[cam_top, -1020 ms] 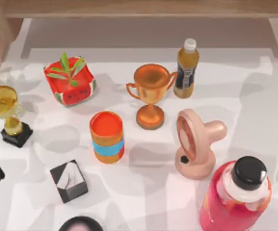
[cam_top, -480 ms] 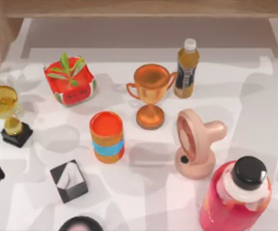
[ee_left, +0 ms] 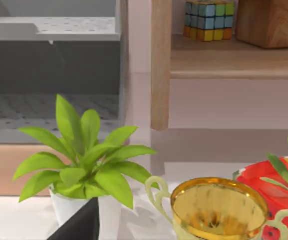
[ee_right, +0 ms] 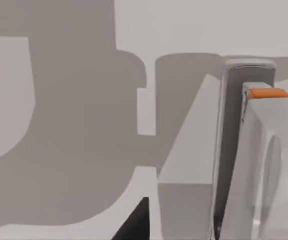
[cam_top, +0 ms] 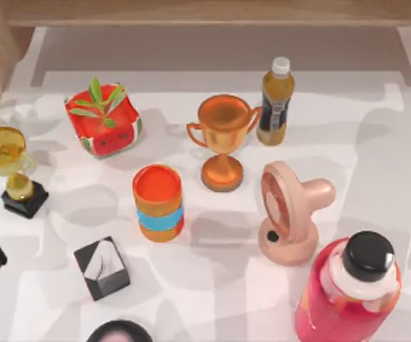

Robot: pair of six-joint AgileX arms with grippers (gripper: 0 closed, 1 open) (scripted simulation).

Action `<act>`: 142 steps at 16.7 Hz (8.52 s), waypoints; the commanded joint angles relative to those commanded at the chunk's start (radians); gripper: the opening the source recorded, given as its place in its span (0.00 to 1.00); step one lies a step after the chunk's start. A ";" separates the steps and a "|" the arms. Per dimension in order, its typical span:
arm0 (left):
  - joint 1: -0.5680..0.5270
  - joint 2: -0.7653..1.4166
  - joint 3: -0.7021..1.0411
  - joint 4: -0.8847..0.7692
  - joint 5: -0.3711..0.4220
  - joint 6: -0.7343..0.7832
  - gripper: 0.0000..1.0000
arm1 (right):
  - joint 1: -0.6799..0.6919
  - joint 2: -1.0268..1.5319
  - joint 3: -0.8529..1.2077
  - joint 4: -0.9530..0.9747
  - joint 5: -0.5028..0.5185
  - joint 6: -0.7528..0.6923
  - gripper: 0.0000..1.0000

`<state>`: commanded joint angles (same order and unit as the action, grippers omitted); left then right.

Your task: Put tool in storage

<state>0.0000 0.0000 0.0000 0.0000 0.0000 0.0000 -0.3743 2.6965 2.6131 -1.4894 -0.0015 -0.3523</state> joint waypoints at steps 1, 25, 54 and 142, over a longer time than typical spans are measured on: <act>0.000 0.000 0.000 0.000 0.000 0.000 1.00 | 0.000 0.000 0.000 0.000 0.000 0.000 1.00; 0.000 0.000 0.000 0.000 0.000 0.000 1.00 | -0.129 -0.510 -0.731 0.830 -0.349 -0.462 1.00; 0.000 0.000 0.000 0.000 0.000 0.000 1.00 | -0.373 -0.661 -2.179 3.103 -0.713 -1.199 1.00; 0.000 0.000 0.000 0.000 0.000 0.000 1.00 | -0.062 -0.323 -1.357 2.602 -0.384 -1.198 0.90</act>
<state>0.0000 0.0000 0.0000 0.0000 0.0000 0.0000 -0.4366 2.3734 1.2557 1.1130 -0.3859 -1.5508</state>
